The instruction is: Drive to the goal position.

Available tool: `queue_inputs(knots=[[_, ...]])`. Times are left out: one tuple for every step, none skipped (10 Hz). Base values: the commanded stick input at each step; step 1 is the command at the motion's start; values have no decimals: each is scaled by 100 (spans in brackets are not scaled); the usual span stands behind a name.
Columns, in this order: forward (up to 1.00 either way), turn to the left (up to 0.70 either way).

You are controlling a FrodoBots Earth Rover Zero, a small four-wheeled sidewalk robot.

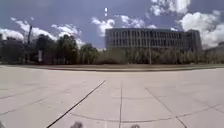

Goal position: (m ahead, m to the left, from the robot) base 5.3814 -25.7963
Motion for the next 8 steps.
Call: queue_inputs(knots=[[70, -31], [70, -31], [70, -31], [70, -31], [70, -31], [70, -31], [70, -31], [70, -31]])
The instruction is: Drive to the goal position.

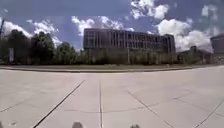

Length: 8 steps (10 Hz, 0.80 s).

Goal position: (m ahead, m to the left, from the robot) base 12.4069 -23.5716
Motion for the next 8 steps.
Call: queue_inputs(knots=[[70, -31], [70, -31], [70, -31], [70, -31], [70, -31], [70, -31], [70, -31], [70, -31]])
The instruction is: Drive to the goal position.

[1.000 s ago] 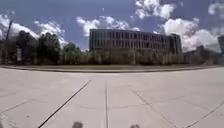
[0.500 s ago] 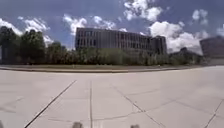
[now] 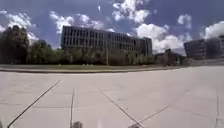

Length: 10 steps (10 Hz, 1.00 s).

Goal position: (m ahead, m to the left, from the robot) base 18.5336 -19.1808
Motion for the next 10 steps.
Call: queue_inputs(knots=[[70, -31], [70, -31], [70, -31], [70, -31], [70, -31], [70, -31], [70, -31], [70, -31], [70, -31], [70, -31]])
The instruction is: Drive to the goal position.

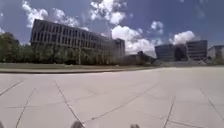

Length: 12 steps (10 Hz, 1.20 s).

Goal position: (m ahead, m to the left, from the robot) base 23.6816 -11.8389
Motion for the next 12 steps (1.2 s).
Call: queue_inputs(knots=[[70, -31], [70, -31], [70, -31], [70, -31], [70, -31], [70, -31], [70, -31], [70, -31], [70, -31], [70, -31], [70, -31], [70, -31]])
